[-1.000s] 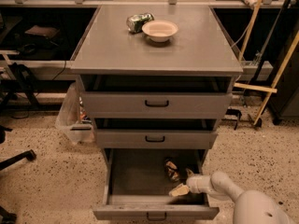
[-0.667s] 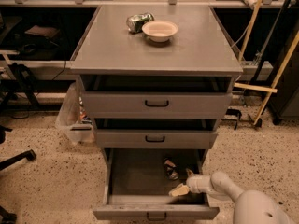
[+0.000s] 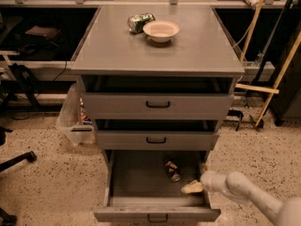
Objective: Place orange can into bottom drawer
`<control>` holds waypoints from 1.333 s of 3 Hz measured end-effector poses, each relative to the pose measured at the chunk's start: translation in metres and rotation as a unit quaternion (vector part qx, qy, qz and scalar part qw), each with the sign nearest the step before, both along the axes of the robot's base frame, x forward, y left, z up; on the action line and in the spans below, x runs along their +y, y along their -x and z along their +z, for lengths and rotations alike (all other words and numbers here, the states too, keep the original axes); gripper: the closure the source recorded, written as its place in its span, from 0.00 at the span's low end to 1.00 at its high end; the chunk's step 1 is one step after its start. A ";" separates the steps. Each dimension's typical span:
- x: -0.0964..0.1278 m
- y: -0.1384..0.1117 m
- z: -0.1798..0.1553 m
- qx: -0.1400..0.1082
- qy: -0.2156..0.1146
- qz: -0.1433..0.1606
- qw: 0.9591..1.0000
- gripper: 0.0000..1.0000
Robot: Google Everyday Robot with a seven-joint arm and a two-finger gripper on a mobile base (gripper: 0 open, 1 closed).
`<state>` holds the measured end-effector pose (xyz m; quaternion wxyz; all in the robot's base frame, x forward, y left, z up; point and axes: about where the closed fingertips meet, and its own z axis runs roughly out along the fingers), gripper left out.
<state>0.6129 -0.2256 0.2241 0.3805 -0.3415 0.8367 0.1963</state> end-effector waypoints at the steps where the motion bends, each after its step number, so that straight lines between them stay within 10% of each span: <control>1: -0.082 0.006 0.095 -0.047 0.026 -0.110 0.992 0.00; 2: -0.192 0.067 0.169 -0.053 0.044 -0.257 0.964 0.00; 3: -0.224 0.108 0.201 -0.060 0.063 -0.287 0.954 0.00; 4: -0.224 0.108 0.201 -0.060 0.063 -0.287 0.954 0.00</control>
Offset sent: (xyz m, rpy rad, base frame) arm -0.3081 -0.2385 0.3007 -0.1706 0.0293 -0.7113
